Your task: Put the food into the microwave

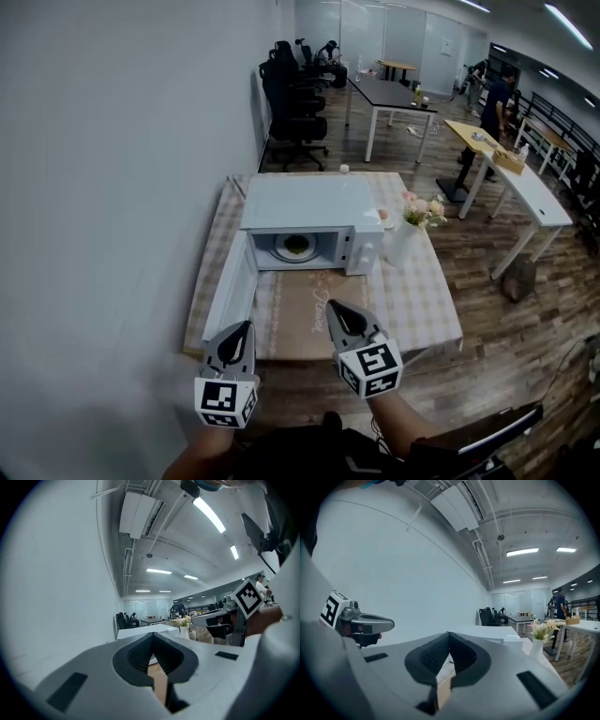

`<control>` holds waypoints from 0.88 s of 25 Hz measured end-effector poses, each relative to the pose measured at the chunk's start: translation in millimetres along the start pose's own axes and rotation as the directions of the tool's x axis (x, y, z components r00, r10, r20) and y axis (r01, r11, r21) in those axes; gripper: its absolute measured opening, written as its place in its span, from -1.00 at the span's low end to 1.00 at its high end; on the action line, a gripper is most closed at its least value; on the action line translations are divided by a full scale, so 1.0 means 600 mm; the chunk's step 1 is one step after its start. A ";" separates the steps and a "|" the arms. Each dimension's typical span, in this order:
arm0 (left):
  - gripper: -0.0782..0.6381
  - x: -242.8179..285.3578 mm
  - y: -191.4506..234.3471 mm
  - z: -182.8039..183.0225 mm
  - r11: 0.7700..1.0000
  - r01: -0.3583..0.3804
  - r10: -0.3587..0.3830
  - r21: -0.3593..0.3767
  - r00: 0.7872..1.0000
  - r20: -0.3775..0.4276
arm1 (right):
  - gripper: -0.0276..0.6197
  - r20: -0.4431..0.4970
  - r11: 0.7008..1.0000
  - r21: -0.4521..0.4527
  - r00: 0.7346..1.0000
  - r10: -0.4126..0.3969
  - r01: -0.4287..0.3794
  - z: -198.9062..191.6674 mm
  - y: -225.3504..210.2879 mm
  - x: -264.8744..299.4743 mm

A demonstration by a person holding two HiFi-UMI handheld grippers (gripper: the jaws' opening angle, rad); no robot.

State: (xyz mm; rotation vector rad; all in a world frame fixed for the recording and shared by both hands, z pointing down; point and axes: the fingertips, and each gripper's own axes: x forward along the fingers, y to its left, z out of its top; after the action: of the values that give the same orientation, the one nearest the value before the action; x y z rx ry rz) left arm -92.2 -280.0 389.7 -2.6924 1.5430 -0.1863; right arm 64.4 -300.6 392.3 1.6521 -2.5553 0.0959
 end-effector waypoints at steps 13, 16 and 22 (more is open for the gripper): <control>-0.76 -0.019 0.034 -0.008 0.999 0.028 -0.028 -0.046 0.999 -0.015 | -0.89 -0.027 0.999 0.021 0.999 -0.025 0.026 0.004 0.033 0.003; -0.76 -0.025 0.028 0.005 0.999 0.049 -0.049 -0.017 0.999 0.006 | -0.89 -0.026 0.998 0.034 0.999 -0.046 0.047 0.009 0.031 0.000; -0.76 -0.037 0.020 0.011 0.995 0.057 -0.057 0.078 0.998 0.004 | -0.89 -0.035 0.996 0.073 0.998 -0.052 0.055 0.009 0.045 0.007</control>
State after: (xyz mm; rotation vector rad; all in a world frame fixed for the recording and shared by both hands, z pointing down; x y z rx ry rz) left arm -113.0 -267.4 380.4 -2.6757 1.4269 -0.2353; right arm 38.1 -293.8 387.2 1.7282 -2.5105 0.2149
